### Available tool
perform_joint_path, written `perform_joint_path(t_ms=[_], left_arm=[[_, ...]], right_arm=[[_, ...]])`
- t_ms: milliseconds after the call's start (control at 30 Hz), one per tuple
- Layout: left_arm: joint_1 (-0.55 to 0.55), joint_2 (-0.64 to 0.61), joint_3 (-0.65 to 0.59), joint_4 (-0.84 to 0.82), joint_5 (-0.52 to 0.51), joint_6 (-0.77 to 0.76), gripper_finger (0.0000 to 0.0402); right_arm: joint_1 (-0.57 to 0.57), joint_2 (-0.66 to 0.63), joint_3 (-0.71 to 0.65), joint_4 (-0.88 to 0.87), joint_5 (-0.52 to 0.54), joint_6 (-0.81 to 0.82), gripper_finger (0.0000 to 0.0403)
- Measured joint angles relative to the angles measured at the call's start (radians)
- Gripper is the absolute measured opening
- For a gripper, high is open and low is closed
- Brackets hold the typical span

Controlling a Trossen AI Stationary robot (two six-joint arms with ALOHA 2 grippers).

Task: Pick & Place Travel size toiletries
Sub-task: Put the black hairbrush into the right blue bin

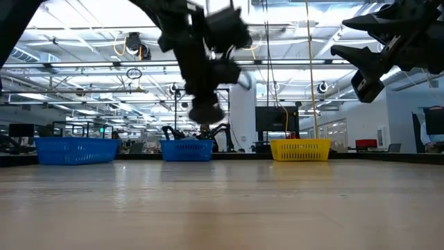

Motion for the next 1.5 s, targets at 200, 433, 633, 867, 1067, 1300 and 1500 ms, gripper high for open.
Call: perform_joint_path(t_ms=[200,433,633,867,1067,1300,1500], left_arm=[[0.169,0.01,0.0,-0.027,0.108,0.07,0.0011],[0.282,0.012,0.0,-0.021,0.152,0.069,0.0046],[0.341,0.012,0.0,0.025,0.276,0.012,0.006],[0.385,0.012,0.0,0.073,0.443,-0.018,0.0085],[0.413,0.012,0.0,0.06,0.438,-0.012,0.0188],[0.421,-0.025,0.0,-0.087,0.335,-0.015,0.0269],[0.418,-0.107,0.0,-0.137,0.387,-0.051,0.0293]], right_arm=[[0.0,0.0,0.0,0.0,0.001,0.0,0.0161],[0.0,0.0,0.0,0.0,0.001,-0.003,0.0159],[0.0,0.0,0.0,0.0,-0.002,0.003,0.016],[0.0,0.0,0.0,0.0,-0.002,0.004,0.016],[0.0,0.0,0.0,0.0,-0.003,0.003,0.0159],[0.0,0.0,0.0,-0.001,-0.003,0.002,0.0161],[0.0,0.0,0.0,-0.015,-0.003,0.004,0.0158]])
